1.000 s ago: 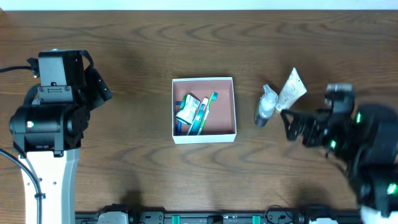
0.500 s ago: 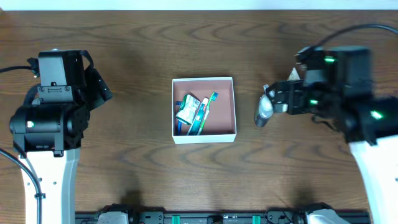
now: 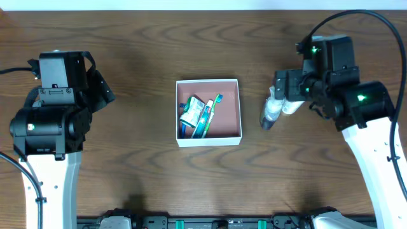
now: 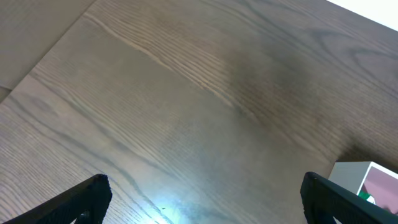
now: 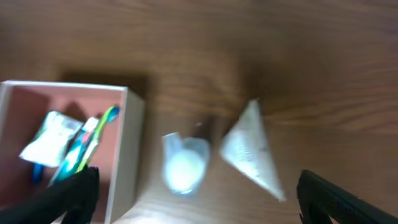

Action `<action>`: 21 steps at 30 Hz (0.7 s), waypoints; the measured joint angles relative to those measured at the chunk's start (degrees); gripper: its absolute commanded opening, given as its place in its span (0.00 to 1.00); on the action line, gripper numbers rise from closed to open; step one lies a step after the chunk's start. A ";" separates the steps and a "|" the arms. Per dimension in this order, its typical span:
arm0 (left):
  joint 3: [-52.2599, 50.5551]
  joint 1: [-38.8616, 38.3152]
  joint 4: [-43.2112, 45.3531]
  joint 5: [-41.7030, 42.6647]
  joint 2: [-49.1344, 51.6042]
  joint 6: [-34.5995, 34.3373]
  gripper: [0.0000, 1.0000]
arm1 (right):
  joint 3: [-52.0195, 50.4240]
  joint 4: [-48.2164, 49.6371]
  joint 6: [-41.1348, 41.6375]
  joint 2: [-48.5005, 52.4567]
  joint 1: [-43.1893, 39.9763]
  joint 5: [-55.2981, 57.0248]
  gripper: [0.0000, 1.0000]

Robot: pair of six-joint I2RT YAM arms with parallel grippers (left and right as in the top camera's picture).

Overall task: Pack container
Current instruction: 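Reach right gripper to the white tube and grasp it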

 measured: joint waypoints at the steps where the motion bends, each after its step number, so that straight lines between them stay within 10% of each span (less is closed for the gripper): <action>1: 0.00 0.00 0.00 0.00 0.02 0.00 0.98 | 0.04 0.00 -0.17 0.31 -0.70 0.39 0.98; 6: 0.00 0.00 0.00 0.00 0.02 0.00 0.98 | 0.09 -0.02 -0.79 4.66 -5.01 1.53 0.85; 21: 0.00 0.00 0.00 -0.02 0.02 0.00 0.98 | 0.09 -4.81 0.39 12.31 -6.40 -1.60 0.01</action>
